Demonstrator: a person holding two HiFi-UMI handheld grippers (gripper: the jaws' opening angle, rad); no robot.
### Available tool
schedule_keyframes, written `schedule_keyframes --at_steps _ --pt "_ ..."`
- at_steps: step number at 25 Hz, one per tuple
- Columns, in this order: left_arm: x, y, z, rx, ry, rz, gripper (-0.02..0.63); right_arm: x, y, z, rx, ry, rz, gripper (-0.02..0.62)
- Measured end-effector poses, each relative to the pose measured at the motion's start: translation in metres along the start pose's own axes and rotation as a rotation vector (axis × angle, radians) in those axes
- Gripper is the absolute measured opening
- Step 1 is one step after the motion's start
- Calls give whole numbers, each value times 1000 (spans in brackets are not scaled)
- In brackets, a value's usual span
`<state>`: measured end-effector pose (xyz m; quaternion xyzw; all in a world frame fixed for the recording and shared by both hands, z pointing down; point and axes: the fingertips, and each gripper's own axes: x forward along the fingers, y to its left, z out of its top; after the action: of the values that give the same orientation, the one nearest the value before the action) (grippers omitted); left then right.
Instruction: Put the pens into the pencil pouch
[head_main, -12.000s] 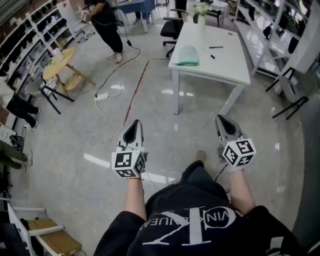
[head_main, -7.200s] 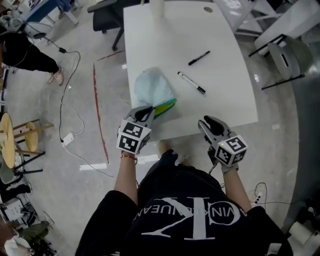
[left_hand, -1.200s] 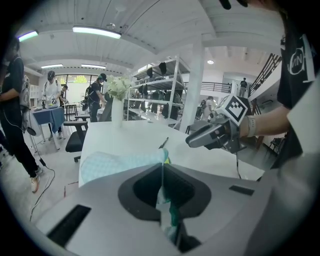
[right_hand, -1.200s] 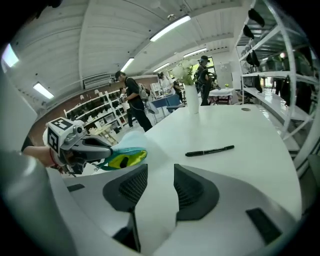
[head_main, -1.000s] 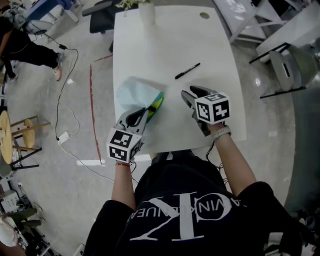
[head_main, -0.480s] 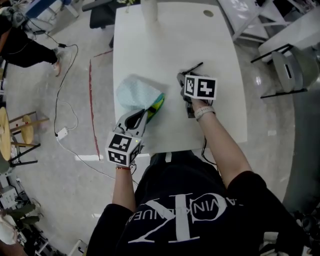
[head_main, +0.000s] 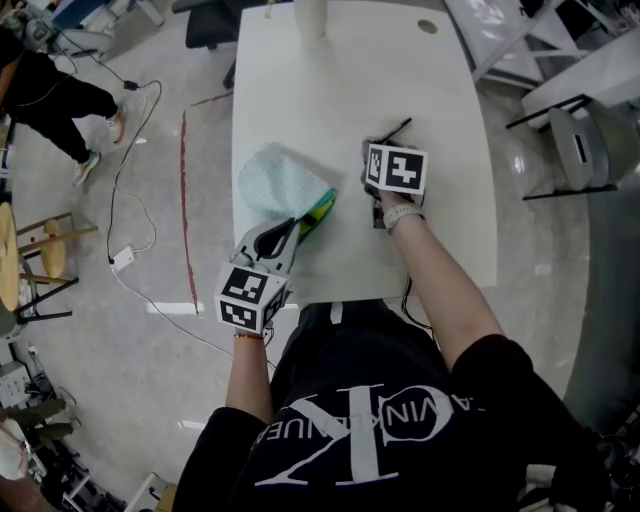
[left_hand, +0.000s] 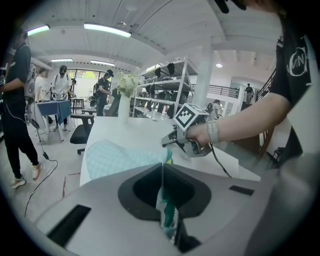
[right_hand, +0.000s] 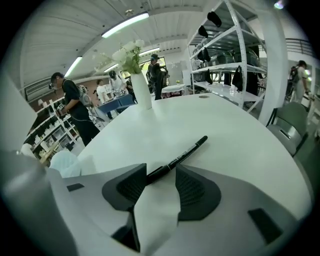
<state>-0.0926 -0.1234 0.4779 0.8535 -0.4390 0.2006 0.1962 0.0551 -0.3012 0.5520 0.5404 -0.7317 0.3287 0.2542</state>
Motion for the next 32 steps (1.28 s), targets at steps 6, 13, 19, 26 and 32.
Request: schedule_keyframes --at_steps 6,13,19,26,32 --pt "1 0 0 3 0 -5 12 -5 8 -8 -74 19 59 89" --pt "0 0 0 -6 -7 -6 12 -13 12 -15 -123 18 159 46" --pt "-4 7 1 -26 -24 22 12 -30 10 -30 -104 23 208 41" --pt "-5 21 2 -51 -45 61 12 -62 30 -45 -136 25 312 41" --pt "-4 30 5 -82 -59 80 12 -97 58 -57 -184 41 445 40"
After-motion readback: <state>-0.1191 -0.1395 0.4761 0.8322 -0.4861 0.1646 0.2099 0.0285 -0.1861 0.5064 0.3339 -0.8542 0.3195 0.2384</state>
